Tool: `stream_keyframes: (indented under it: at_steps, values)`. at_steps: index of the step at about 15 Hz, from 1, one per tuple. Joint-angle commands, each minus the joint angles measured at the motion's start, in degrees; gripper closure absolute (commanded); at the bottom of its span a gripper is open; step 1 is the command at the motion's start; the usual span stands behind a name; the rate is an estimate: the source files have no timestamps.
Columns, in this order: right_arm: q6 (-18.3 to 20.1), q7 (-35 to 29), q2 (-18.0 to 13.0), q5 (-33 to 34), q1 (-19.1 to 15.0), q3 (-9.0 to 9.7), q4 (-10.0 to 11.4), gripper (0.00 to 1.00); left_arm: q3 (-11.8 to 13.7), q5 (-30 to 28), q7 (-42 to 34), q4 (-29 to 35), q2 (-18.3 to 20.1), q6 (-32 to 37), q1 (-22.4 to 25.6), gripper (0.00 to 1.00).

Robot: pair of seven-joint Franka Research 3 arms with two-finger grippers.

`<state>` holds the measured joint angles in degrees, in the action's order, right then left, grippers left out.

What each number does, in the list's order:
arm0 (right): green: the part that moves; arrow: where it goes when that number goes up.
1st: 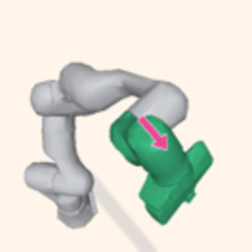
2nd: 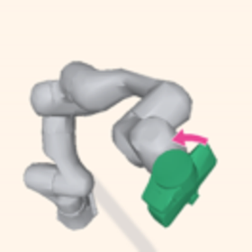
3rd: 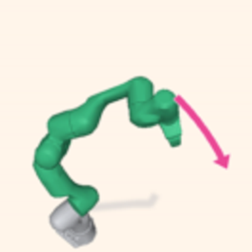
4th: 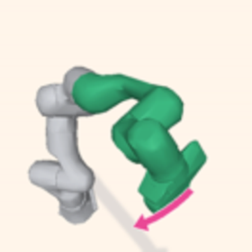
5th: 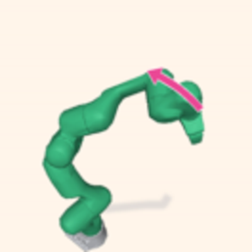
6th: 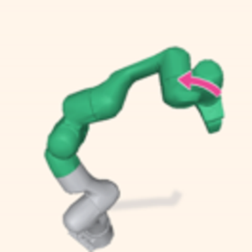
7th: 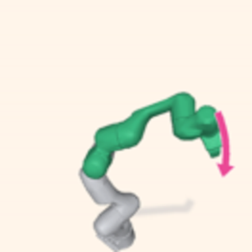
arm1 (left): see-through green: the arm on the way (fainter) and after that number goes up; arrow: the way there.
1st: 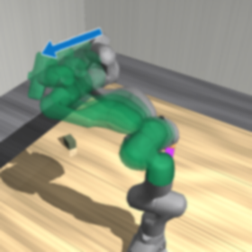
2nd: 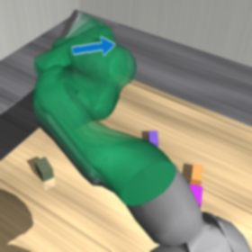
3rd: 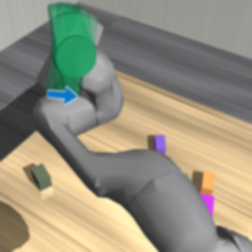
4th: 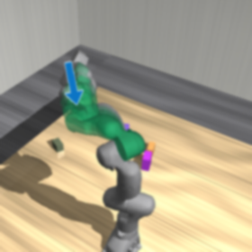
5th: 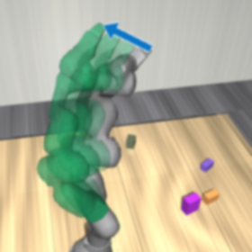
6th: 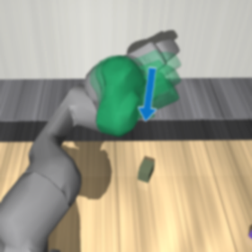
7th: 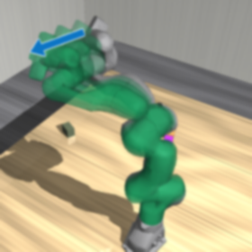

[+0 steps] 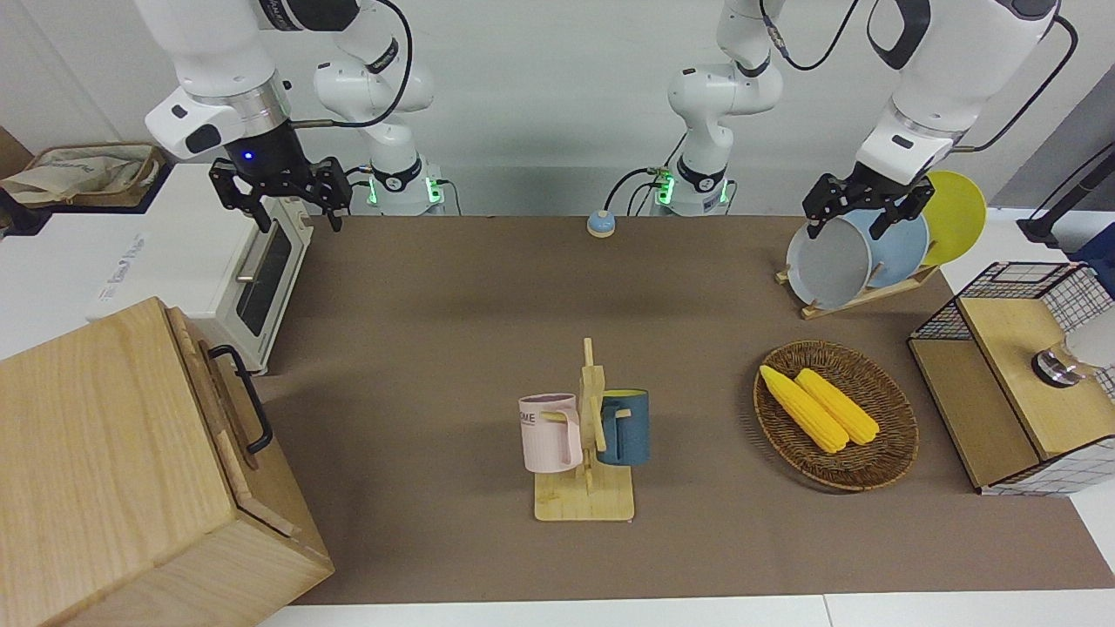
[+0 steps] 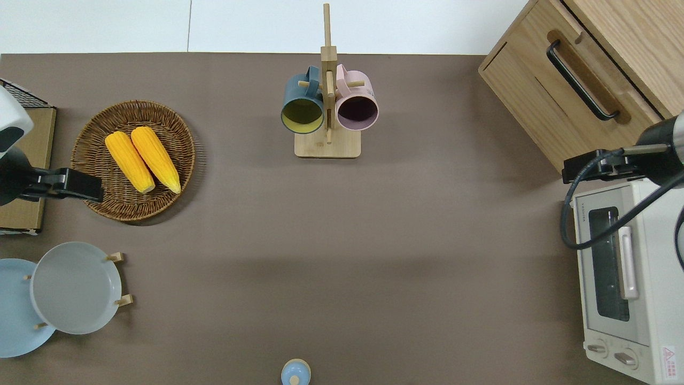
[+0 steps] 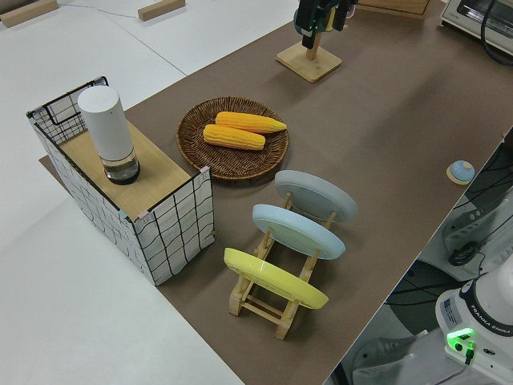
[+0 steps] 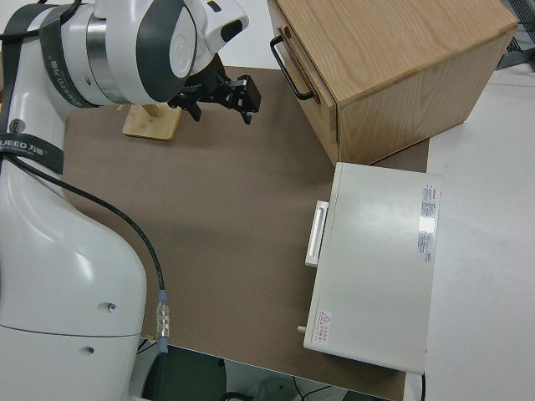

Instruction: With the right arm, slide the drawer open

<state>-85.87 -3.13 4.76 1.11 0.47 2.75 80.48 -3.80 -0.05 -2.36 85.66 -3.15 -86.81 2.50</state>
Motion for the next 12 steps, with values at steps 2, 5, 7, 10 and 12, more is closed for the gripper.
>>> stream_keyframes:
  at_steps: [2, 5, 7, 10, 12]
  values:
    - [0.53, -0.2, 0.6, 0.56, -0.38, -0.12, -0.76, 0.015, 0.02, 1.02, 0.6, -0.58, 0.25, 1.03, -0.39, 0.01]
    - [0.44, -0.56, 0.6, 0.3, -0.56, -0.12, -0.76, 0.015, 0.02, 1.02, 0.6, -0.49, 0.25, 1.03, -0.39, 0.01]
    - [0.44, -0.56, 0.6, 0.12, -0.56, -0.03, -0.76, 0.015, 0.02, 1.02, 0.6, -0.58, 0.16, 1.03, -0.39, 0.01]
    - [0.44, -0.56, 0.6, 0.21, -0.56, -0.03, -0.76, 0.015, 0.02, 1.02, 0.6, -0.58, 0.25, 1.03, -0.39, 0.01]
    - [0.35, -0.47, 0.6, 0.56, -0.21, -0.12, -0.85, 0.015, 0.02, 1.02, 0.6, -0.49, 0.25, 1.03, -0.39, 0.01]
